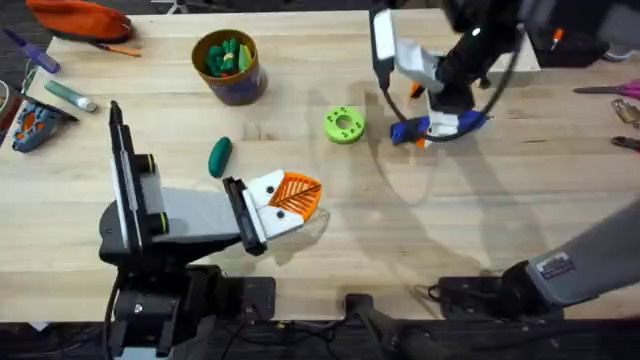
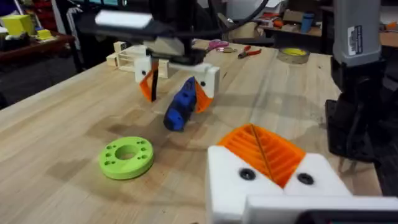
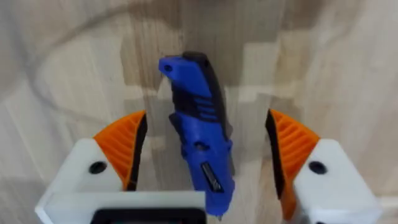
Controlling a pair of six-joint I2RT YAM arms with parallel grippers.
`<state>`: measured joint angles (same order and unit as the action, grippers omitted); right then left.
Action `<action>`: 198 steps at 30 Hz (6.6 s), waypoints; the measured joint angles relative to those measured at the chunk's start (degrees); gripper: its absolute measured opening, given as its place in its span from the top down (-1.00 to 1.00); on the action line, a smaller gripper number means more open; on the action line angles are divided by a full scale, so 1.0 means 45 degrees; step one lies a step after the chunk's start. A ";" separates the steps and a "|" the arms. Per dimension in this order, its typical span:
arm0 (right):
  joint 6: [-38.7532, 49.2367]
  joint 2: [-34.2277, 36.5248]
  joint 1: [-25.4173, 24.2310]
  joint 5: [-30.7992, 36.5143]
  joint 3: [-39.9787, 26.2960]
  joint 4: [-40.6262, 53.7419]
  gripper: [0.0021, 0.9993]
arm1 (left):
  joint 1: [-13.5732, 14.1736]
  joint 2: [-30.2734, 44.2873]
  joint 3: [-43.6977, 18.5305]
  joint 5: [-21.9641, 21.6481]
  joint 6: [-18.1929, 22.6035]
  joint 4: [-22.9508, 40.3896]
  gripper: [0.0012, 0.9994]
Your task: Pick up the gripper from the table and insert it into the empty holder that is missing its gripper. Then pick up a screw, insert it into the mounting hole, and use the screwdriver to tighten it. Finally, clean up the table by picking up the vegetable and placing it into the bucket.
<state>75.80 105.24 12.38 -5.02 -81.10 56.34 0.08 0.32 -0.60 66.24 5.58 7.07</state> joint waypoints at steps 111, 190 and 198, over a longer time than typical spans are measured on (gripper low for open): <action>-1.8901 -1.3253 0.0151 -0.0505 0.7888 -0.3280 -0.99 | 0.0000 0.5094 -1.0110 -0.9633 -0.0438 1.0734 -0.97; -1.8842 -1.3253 0.0151 0.0267 0.7888 -0.3759 -0.99 | -0.1656 2.2290 -1.5350 -1.4990 0.2309 1.2627 0.93; -1.8842 -1.3255 0.0151 0.0267 0.7888 -0.3759 -0.99 | -0.1656 2.0465 -1.8791 -1.4961 0.0922 1.3726 0.93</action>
<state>-8.99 45.60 13.06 -3.81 -45.60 39.42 -7.38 92.41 -85.16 -1.09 9.73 68.84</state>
